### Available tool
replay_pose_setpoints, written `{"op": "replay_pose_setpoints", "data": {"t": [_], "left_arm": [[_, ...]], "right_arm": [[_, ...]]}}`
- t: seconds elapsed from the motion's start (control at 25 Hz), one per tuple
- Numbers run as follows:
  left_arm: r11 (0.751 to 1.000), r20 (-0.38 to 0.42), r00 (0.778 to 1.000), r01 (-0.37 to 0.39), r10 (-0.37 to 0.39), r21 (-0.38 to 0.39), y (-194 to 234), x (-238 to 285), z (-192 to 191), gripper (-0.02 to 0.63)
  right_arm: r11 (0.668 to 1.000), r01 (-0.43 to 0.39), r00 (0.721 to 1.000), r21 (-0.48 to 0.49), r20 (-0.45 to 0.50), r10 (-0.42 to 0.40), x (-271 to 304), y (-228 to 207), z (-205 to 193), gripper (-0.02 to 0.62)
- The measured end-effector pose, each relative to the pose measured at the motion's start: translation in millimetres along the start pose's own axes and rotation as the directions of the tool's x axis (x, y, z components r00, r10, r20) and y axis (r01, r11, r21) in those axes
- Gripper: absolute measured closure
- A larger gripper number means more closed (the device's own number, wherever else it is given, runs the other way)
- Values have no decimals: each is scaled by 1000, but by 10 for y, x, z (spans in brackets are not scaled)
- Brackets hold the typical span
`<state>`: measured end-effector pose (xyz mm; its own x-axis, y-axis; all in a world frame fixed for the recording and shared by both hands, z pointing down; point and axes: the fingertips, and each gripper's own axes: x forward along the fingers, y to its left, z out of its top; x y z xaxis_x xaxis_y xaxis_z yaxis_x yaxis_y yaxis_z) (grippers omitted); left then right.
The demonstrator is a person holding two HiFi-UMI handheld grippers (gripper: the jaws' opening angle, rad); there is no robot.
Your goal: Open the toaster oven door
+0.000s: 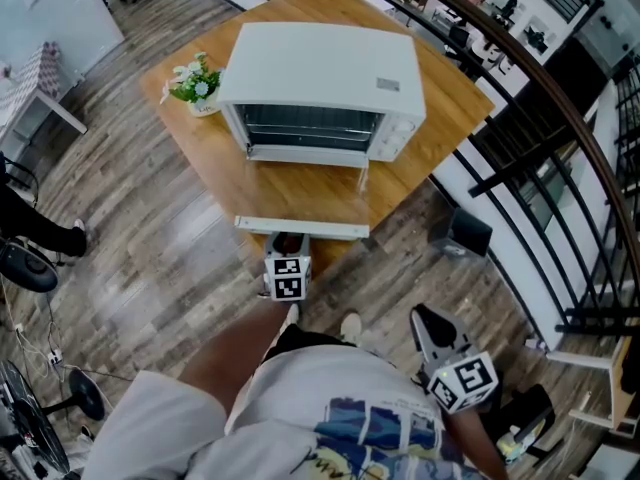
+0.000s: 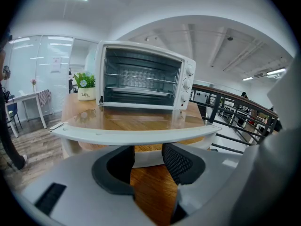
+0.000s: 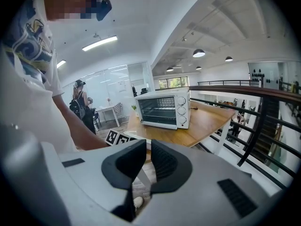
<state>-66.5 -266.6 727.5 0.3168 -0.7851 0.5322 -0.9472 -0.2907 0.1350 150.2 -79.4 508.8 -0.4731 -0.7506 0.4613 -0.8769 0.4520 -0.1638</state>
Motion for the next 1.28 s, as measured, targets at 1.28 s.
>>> {"op": "replay_pose_setpoints", "data": {"t": [1.28], "left_arm": [[1000, 4, 1000, -1, 1, 0, -9, 2, 4, 426]], "right_arm": [[1000, -8, 1000, -28, -3, 8, 46, 23, 43, 565]]}}
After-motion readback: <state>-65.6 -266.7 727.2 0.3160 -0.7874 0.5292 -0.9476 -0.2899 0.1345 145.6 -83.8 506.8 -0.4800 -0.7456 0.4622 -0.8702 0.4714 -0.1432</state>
